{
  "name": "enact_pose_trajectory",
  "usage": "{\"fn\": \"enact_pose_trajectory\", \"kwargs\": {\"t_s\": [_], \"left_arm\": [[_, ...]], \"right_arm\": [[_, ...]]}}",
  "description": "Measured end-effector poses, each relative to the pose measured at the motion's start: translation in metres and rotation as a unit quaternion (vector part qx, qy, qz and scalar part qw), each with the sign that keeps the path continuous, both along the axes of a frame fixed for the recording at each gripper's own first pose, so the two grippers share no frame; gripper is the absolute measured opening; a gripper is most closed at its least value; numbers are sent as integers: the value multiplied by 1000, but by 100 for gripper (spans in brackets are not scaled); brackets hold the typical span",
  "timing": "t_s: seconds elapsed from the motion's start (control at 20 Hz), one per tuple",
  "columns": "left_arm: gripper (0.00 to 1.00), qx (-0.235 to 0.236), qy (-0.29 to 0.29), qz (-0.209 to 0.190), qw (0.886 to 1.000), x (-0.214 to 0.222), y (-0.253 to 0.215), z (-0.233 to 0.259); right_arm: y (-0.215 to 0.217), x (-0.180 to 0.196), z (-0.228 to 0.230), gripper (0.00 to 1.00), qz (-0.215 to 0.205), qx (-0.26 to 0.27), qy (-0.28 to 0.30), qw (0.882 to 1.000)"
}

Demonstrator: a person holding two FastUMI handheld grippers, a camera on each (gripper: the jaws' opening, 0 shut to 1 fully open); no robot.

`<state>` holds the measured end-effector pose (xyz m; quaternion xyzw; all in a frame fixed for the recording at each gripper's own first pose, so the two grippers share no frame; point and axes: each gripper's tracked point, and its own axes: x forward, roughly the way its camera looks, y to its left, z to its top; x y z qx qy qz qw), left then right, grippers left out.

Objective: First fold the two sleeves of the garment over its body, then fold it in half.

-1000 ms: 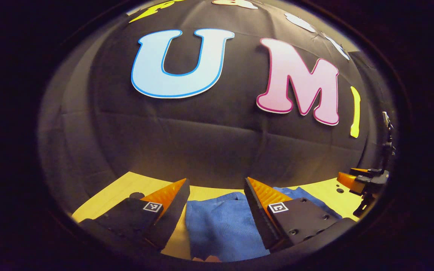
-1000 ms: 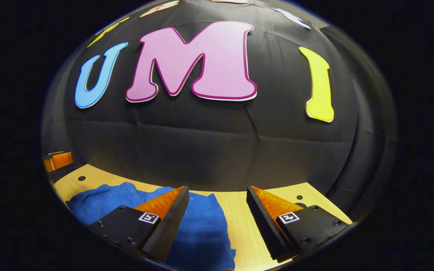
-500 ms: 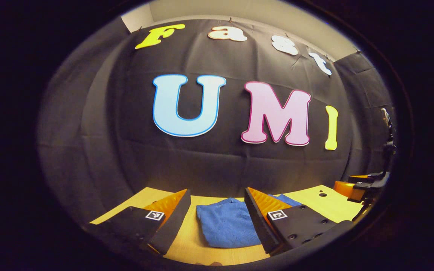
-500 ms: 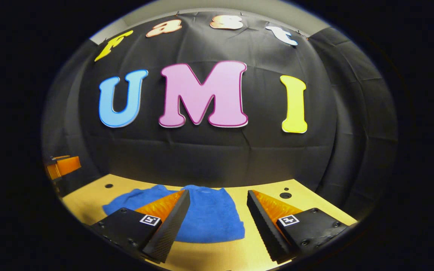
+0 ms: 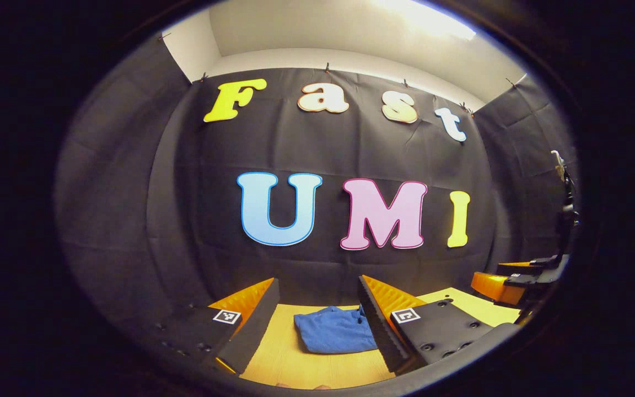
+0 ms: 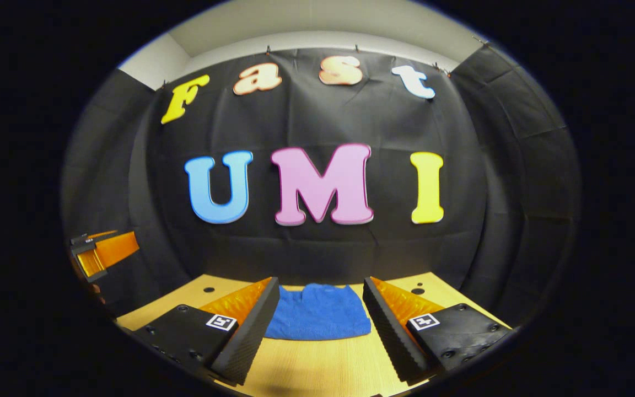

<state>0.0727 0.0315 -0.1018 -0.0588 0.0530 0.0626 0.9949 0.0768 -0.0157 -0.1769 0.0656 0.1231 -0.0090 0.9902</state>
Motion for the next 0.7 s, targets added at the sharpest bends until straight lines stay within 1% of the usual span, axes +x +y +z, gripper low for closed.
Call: {"fn": "enact_pose_trajectory", "kwargs": {"t_s": [0.1,0.2,0.25,0.35,0.4,0.5,0.55,0.65,0.7], "left_arm": [[82,-4,1,-13,1000,-31,-15,17],[82,-11,7,-11,1000,-65,-21,28],[83,-21,15,-17,1000,-79,-32,26],[82,-27,29,-35,999,-106,-50,23],[81,-24,32,-32,999,-118,-51,22],[82,-29,14,-23,999,-130,-49,24],[80,-41,3,-16,999,-134,-50,22],[81,-75,-13,9,997,-141,-41,25],[82,-81,-21,22,996,-143,-36,29]], "right_arm": [[6,-24,25,97,9,0,-3,1000],[17,-51,38,97,28,-3,0,1000],[15,-66,45,97,31,-10,0,999],[9,-94,63,97,26,-20,-16,999],[9,-108,70,97,25,-21,-24,999],[10,-134,78,97,29,-24,-31,999],[10,-145,77,97,33,-27,-31,999],[9,-158,73,97,37,-34,-28,998],[10,-157,73,97,38,-36,-31,998]]}}
